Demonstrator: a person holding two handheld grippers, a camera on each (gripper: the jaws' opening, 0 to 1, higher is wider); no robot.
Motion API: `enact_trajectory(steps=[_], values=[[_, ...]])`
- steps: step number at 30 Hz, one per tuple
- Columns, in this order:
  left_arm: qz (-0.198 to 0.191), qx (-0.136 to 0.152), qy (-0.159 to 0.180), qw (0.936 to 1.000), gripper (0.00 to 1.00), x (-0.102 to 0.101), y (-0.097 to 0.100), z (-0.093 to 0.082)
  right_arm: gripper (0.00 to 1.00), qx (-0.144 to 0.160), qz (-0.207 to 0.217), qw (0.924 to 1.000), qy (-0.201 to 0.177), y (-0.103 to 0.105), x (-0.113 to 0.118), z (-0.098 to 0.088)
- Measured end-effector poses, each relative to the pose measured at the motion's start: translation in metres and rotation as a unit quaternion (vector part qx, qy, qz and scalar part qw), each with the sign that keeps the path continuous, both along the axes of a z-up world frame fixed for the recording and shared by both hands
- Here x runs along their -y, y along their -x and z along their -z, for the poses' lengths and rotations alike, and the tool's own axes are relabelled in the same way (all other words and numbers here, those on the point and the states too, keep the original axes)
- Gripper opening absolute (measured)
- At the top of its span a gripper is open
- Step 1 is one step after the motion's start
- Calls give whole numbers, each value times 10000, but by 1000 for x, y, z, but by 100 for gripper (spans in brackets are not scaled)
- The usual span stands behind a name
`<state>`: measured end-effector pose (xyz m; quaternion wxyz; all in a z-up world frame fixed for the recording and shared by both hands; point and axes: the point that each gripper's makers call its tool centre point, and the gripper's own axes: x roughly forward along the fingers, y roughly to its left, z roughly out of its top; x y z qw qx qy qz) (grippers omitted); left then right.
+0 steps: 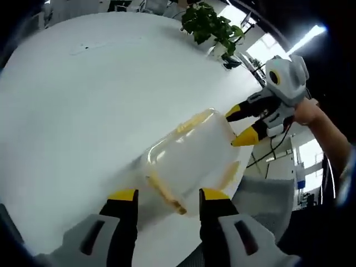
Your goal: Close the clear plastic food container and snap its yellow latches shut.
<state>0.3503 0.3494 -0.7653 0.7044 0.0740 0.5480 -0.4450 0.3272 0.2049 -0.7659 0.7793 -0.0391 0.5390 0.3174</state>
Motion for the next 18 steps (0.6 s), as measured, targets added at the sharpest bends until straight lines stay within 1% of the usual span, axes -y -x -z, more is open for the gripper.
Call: enact_trajectory(steps=[1, 2, 4, 6, 7, 9, 11, 12, 13, 14, 16, 18], values=[[79, 110, 0, 9999, 44, 1, 1, -4, 37, 57, -34, 10000, 3, -1, 0, -2], [110, 148, -31, 9998, 44, 2, 1, -5, 37, 77, -45, 10000, 1, -2, 0, -3], [241, 320, -38, 9992, 43, 3, -1, -8, 36, 224, -225, 9995, 21, -5, 0, -6], [291, 429, -48, 9986, 42, 4, -2, -10, 35, 280, -321, 9991, 51, -6, 1, -8], [379, 493, -12, 9981, 42, 6, -2, -12, 35, 305, -371, 9988, 51, -6, 1, -9], [421, 506, -27, 9978, 42, 8, -1, -12, 35, 394, -480, 9981, 49, -8, 1, -12], [561, 587, -62, 9967, 42, 8, -1, -13, 34, 487, -520, 9974, 82, -11, 2, -15], [623, 670, -100, 9958, 42, 9, -2, -14, 34, 605, -648, 9960, 73, -14, 1, -17], [644, 659, -129, 9957, 42, 8, -2, -14, 34, 650, -705, 9954, 78, -14, 1, -18], [698, 649, -156, 9953, 42, 8, -1, -14, 34, 804, -968, 9920, 95, -16, 0, -20], [773, 696, -144, 9945, 42, 9, -1, -15, 35, 855, -1196, 9889, 210, -14, -1, -22], [856, 744, -120, 9935, 41, 10, -2, -16, 35, 930, -1428, 9851, 229, -14, -4, -24]])
